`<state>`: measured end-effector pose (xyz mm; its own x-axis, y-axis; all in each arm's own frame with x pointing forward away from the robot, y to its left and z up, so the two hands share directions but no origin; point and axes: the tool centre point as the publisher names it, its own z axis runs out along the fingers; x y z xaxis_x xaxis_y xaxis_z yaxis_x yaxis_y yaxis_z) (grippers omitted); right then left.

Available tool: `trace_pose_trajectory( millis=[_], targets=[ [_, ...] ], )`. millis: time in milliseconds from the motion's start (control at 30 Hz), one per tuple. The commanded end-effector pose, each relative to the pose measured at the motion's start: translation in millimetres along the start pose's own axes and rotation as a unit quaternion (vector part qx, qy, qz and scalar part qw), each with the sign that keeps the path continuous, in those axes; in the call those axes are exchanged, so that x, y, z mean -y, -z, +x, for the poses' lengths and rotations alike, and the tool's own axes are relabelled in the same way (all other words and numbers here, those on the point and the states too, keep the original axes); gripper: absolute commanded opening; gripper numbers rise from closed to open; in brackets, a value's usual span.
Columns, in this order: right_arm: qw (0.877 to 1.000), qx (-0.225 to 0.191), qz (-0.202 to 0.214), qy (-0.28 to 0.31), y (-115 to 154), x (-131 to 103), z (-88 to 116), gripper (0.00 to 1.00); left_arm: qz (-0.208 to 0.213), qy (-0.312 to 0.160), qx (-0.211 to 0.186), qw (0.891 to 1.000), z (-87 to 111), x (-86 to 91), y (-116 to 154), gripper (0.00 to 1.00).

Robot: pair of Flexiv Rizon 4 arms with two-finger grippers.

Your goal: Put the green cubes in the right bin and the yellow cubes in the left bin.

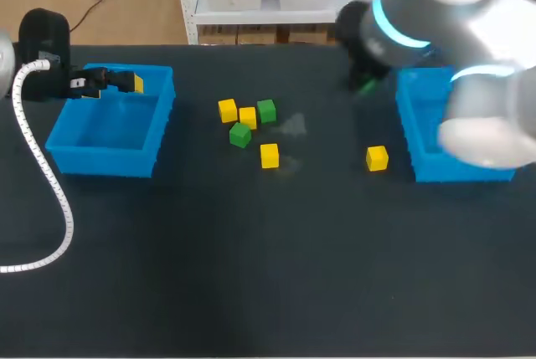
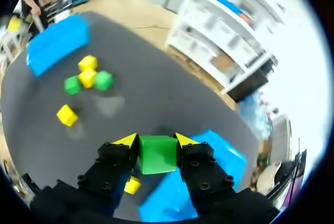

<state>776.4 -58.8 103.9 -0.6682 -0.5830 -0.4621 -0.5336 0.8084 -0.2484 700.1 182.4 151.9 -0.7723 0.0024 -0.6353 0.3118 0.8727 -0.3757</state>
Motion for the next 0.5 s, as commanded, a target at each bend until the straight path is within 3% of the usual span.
trace_pose_trajectory(
  millis=[33, 133, 233, 500],
  targets=[
    [0.971, 0.073, 0.073, -0.216, 44, 85, 37, 0.0, 0.005, -0.001, 0.003, 1.0, 1.1, -2.2, 0, 1.0],
    [0.957, 0.046, 0.102, -0.267, 37, 117, 65, 0.0, 0.005, -0.001, 0.003, 1.0, 1.1, -2.2, 0, 1.0],
    [0.949, 0.023, 0.108, -0.295, 32, 130, 88, 0.0, 0.005, -0.001, 0.003, 1.0, 1.1, -2.2, 0, 1.0],
    [0.945, -0.016, 0.107, -0.31, 17, 127, 118, 0.0, 0.005, -0.001, 0.003, 1.0, 1.1, -2.2, 0, 1.0]
  ],
)
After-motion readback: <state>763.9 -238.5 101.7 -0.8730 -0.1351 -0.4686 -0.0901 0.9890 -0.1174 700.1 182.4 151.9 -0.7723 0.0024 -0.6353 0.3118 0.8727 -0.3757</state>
